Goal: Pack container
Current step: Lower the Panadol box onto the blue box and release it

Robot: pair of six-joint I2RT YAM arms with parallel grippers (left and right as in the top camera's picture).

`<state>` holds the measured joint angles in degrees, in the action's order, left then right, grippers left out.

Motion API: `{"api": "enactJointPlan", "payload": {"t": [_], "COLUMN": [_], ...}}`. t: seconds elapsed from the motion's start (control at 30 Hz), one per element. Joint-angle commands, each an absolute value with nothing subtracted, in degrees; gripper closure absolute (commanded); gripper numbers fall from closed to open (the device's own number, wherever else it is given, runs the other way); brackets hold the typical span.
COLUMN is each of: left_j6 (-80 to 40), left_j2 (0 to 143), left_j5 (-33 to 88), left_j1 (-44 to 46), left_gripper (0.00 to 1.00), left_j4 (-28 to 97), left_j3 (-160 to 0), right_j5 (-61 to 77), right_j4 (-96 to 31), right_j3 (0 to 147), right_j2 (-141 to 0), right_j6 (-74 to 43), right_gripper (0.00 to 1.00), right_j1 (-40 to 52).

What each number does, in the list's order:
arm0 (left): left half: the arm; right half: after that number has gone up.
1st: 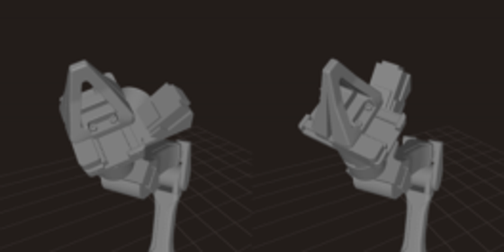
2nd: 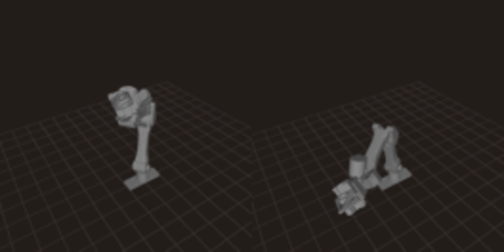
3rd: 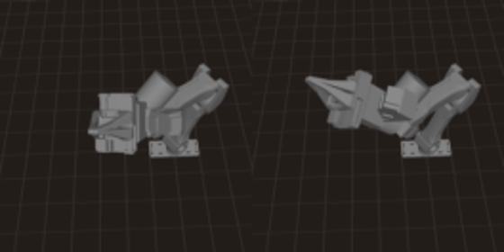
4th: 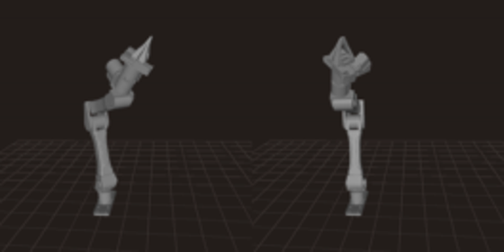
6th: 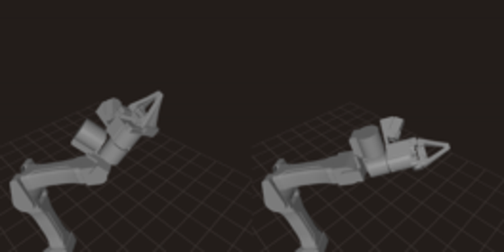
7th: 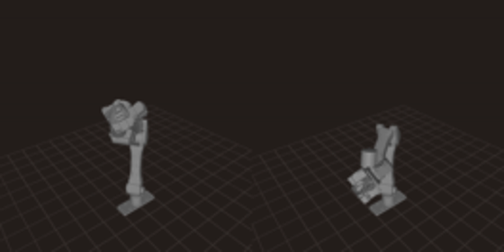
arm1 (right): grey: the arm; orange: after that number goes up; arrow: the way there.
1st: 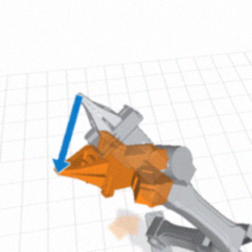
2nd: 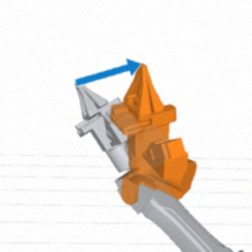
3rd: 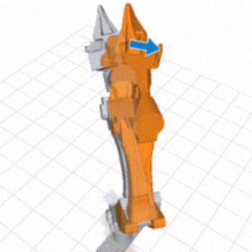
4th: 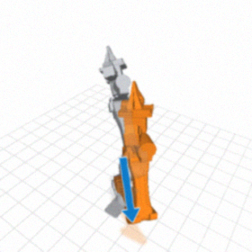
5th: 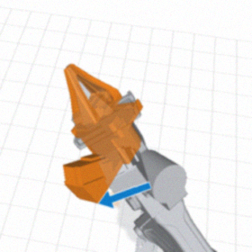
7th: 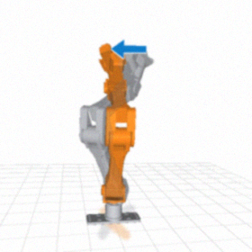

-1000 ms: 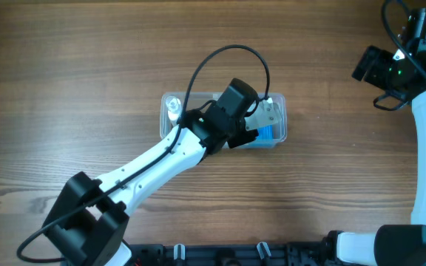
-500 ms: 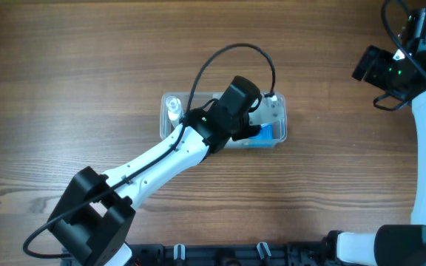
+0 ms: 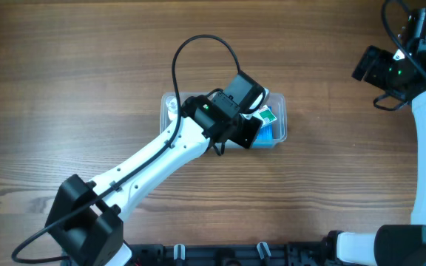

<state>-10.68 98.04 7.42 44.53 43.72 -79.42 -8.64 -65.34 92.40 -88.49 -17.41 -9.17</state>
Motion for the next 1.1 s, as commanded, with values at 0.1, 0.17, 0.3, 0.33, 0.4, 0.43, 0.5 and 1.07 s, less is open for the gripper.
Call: {"api": "enactJointPlan", "payload": {"t": [0.1,0.17,0.3,0.33,0.4,0.43,0.5,1.07], "left_j6": [-21.8,-21.91,-23.2,-23.2,-23.18,-23.18,-23.16,-20.14], "left_j2": [103.74,106.13,106.65,106.69,106.74,106.89,107.5,110.59], "left_j5": [9.67,10.48,10.48,10.46,10.41,10.26,7.73,0.69], "left_j1": [44.8,44.8,44.8,44.88,44.91,44.88,44.91,40.99], "left_gripper": [0.96,0.96,0.96,0.96,0.96,0.96,0.96,0.96], "left_j4": [43.77,43.57,43.99,44.07,43.99,43.99,44.01,40.23], "left_j3": [-80.34,-80.34,-80.31,-80.31,-80.31,-80.31,-80.31,-80.73], "right_j5": [-8.99,-8.99,-8.99,-8.99,-8.99,-8.99,-8.99,-8.99], "right_j4": [-65.17,-65.17,-65.19,-65.17,-65.17,-65.19,-65.17,-65.19], "right_j3": [92.97,92.97,92.97,92.97,92.97,92.97,92.97,92.97], "right_j2": [-88.18,-88.18,-88.18,-88.18,-88.18,-88.18,-88.18,-88.18], "right_j6": [-16.53,-16.51,-16.53,-16.53,-16.53,-16.51,-16.56,-16.53], "right_gripper": [0.0,0.0,0.0,0.0,0.0,0.0,0.0,0.0], "right_j1": [-9.23,-9.23,-9.23,-9.23,-9.23,-9.23,-9.23,-9.23]}}
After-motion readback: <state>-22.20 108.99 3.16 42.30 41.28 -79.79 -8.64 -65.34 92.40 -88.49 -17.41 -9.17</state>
